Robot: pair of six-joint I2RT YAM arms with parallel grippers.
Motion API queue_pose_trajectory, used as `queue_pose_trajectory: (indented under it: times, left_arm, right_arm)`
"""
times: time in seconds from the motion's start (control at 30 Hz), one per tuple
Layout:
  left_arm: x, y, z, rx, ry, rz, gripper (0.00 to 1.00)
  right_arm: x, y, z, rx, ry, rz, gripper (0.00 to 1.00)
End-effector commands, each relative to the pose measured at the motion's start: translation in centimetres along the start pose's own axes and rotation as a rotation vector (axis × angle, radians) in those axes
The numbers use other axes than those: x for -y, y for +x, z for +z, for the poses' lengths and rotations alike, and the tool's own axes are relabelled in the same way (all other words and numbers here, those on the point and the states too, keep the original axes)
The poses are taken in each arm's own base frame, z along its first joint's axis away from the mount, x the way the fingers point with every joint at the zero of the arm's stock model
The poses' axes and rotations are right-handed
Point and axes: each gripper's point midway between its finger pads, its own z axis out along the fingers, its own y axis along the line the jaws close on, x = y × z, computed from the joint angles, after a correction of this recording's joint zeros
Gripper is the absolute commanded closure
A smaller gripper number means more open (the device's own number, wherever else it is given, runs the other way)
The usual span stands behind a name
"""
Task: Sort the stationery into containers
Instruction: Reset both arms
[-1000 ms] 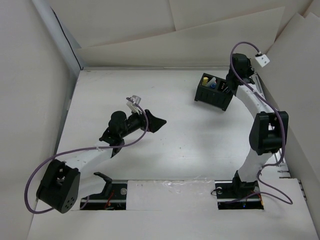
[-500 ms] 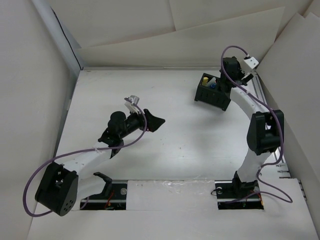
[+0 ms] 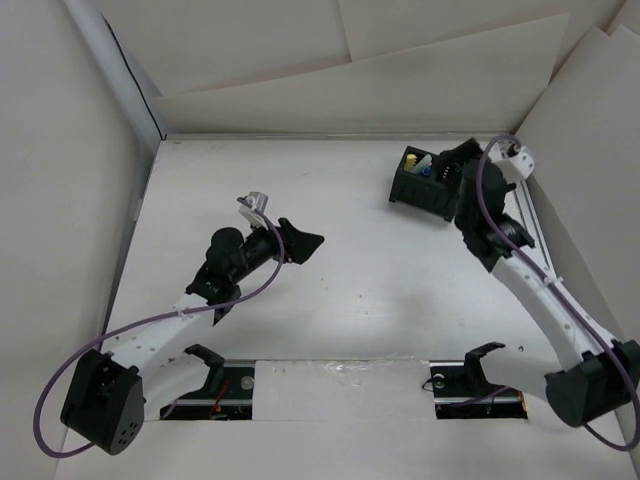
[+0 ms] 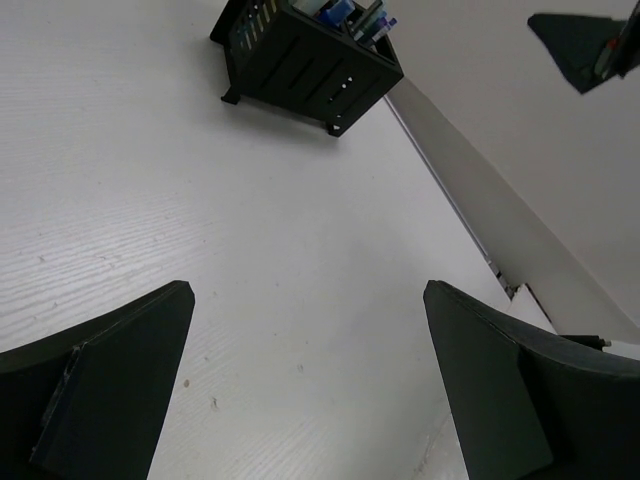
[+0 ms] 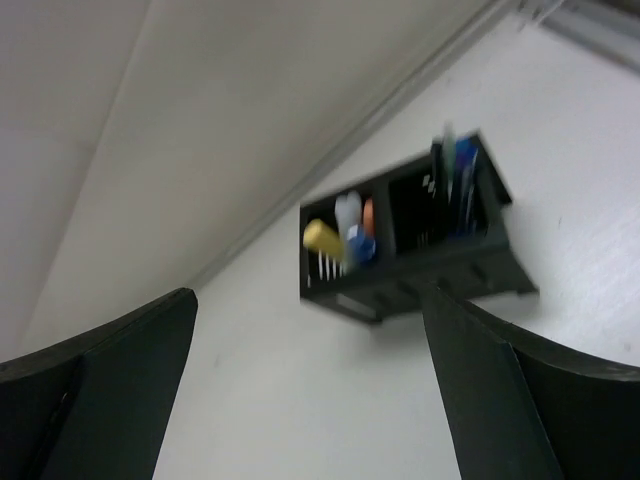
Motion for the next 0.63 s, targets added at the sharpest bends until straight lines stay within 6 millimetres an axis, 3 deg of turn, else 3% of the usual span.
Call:
queue_pose_trajectory:
  times: [0.0, 0.03, 0.07, 0.23, 0.3, 0.43, 0.6]
  left_arm:
    - [-0.1, -0.7, -0.5, 0.029, -0.017, -0.018, 0.0]
    - [0.2, -1.0, -0.7, 0.039, -0.01, -0.014, 0.0]
    - [0.2, -0.9, -0.8, 0.04, 0.005, -0.022, 0.0]
    - [1.2, -1.3, -1.6, 0.07, 0.051, -0.003, 0.0]
    - [1.5, -1.4, -1.4, 0.059, 0.061, -0.003, 0.0]
    - [0.9, -0.7, -1.0, 0.034, 0.043, -0.025, 0.0]
    - [-0.4, -0.3, -1.1, 0.053, -0.012, -0.044, 0.0]
  right_arm:
    - [0.9, 5.5, -3.9, -0.165, -0.065, -0.06, 0.0]
    - [0.8, 6.6, -5.4, -0.192, -0.089, -0.079, 0.0]
    - [2.0, 7.8, -6.2, -0.217, -0.08, -0.109, 0.0]
    - [4.8, 8.3, -11.1, -0.281, -0.075, -0.101, 0.0]
    - [4.5, 7.7, -12.8, -0.29, -0.124, -0.079, 0.0]
    - [5.0, 6.6, -14.3, -0.306, -0.133, -0.084, 0.0]
    - [4.8, 5.8, -14.6, -0.305, -0.134, -0.083, 0.0]
